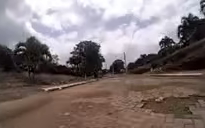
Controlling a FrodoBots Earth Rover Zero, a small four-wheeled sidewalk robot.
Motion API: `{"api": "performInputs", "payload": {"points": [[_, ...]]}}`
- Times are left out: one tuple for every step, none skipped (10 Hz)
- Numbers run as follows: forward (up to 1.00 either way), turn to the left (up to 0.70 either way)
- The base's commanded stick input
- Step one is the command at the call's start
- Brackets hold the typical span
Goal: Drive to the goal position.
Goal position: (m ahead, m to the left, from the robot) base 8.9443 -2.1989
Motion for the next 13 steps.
{"api": "performInputs", "payload": {"points": [[0.85,0.00],[0.85,0.00],[0.85,0.00],[0.85,0.00],[0.85,0.00],[0.85,0.00],[0.85,0.00],[0.85,0.00],[0.85,0.00],[0.85,0.00],[0.85,0.00],[0.85,0.00],[0.85,0.00]]}}
